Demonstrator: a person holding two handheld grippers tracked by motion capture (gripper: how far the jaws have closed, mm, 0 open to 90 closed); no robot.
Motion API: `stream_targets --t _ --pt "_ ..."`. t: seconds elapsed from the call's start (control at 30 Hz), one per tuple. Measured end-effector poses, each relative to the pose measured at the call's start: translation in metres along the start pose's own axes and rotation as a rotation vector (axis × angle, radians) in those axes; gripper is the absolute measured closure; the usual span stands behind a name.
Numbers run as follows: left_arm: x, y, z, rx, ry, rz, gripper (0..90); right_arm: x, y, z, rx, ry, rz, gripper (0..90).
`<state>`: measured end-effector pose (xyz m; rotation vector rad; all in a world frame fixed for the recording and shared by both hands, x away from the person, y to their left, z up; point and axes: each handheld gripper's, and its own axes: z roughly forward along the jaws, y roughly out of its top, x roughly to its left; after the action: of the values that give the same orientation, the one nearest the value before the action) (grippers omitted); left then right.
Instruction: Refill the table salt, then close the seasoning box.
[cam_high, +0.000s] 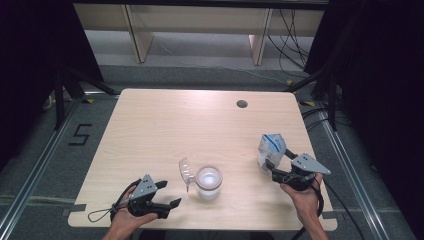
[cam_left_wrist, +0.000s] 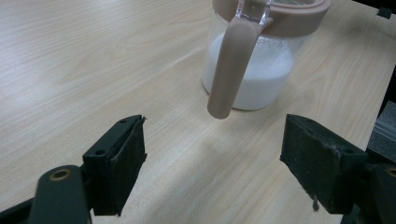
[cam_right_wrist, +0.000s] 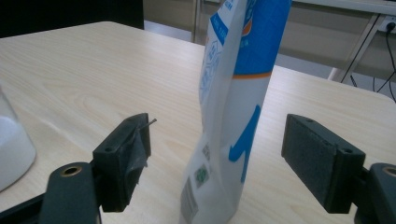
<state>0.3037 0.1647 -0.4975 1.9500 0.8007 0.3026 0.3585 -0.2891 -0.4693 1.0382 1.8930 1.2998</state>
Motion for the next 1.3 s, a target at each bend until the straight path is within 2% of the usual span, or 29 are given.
stream_targets --t 0.07,0.1,0.27,0.33,0.37,0.4,0.43,0.47,0.5,0.53,0.57,0.6,0.63,0.67,0.7,0.77,0.8,0.83,0.9,0.93,1.07,1.1,1.17,1.2,1.3 --pt "0.0 0.0 0.0 -0.003 0.003 0.002 21.3 0.003 -0.001 -0.005 0.021 -0.005 0.024 23.4" --pt "0.0 0.001 -0.001 0.002 0.004 0.003 21.3 0.002 -0.002 -0.005 0.007 -0.013 0.008 22.6" --pt "0.0 0.001 -0.001 0.0 0.005 -0.002 21.3 0.008 -0.007 -0.013 0.05 -0.017 0.026 19.3" --pt "0.0 0.001 -0.001 -0.001 -0.001 -0.004 21.3 0.012 -0.01 -0.017 0.073 -0.004 0.024 17.0" --pt "-0.001 0.001 0.0 0.001 0.001 -0.005 21.3 0.014 -0.011 -0.017 0.069 0.006 0.033 16.5" --pt "-0.001 0.001 0.0 0.0 -0.001 -0.006 21.3 0.015 -0.012 -0.018 0.071 0.015 0.023 15.7" --pt "-0.001 0.001 0.0 -0.001 -0.002 -0.007 21.3 0.018 -0.013 -0.021 0.094 0.011 0.047 15.8" --pt "-0.001 0.001 0.0 0.0 -0.003 -0.007 21.3 0.018 -0.014 -0.022 0.093 0.025 0.044 15.8" --pt "-0.001 0.001 0.0 -0.002 -0.006 -0.007 21.3 0.017 -0.015 -0.023 0.096 0.03 0.022 15.8" --pt "-0.001 0.002 0.0 -0.003 -0.011 -0.007 21.3 0.019 -0.015 -0.024 0.096 0.031 0.027 15.8" --pt "-0.001 0.002 0.001 -0.003 -0.01 -0.007 21.3 0.023 -0.016 -0.027 0.113 0.035 0.058 15.8" --pt "-0.001 0.002 0.001 -0.001 -0.004 -0.01 21.3 0.022 -0.017 -0.027 0.107 0.051 0.019 15.8" --pt "-0.001 0.002 0.001 -0.009 -0.008 -0.012 21.3 0.024 -0.018 -0.029 0.122 0.05 0.013 15.9" --pt "-0.001 0.002 0.001 -0.001 -0.018 -0.009 21.3 0.025 -0.018 -0.029 0.127 0.065 0.016 15.8" --pt "-0.001 0.002 0.001 -0.004 -0.018 -0.009 21.3 0.03 -0.02 -0.032 0.146 0.061 0.044 15.8" --pt "-0.001 0.002 0.001 -0.004 -0.019 -0.011 21.3 0.03 -0.021 -0.031 0.144 0.092 0.011 15.8" --pt "-0.001 0.002 0.002 -0.015 -0.013 -0.014 21.3 0.035 -0.021 -0.034 0.165 0.084 0.042 15.9" --pt "-0.002 0.002 0.001 -0.015 -0.009 -0.021 21.3 0.033 -0.022 -0.032 0.155 0.107 0.012 15.9" --pt "-0.002 0.002 0.001 -0.01 -0.007 -0.019 21.3 0.037 -0.022 -0.033 0.162 0.114 0.009 15.9" --pt "-0.001 0.002 0.001 -0.015 -0.007 -0.021 21.3 0.038 -0.022 -0.033 0.166 0.133 0.015 15.9" --pt "-0.001 0.002 0.0 -0.007 -0.004 -0.02 21.3 0.045 -0.023 -0.037 0.196 0.136 0.031 15.9" --pt "-0.001 0.002 0.0 -0.008 -0.004 -0.02 21.3 0.045 -0.024 -0.036 0.182 0.151 0.009 15.9" --pt "-0.002 0.002 0.0 -0.008 -0.004 -0.021 21.3 0.046 -0.024 -0.037 0.189 0.139 0.01 15.9" --pt "-0.001 0.002 0.0 -0.008 -0.004 -0.016 21.3 0.047 -0.025 -0.037 0.188 0.154 0.011 15.9" --pt "-0.001 0.002 0.0 -0.018 -0.006 -0.027 21.3 0.049 -0.026 -0.039 0.19 0.155 0.012 15.9"
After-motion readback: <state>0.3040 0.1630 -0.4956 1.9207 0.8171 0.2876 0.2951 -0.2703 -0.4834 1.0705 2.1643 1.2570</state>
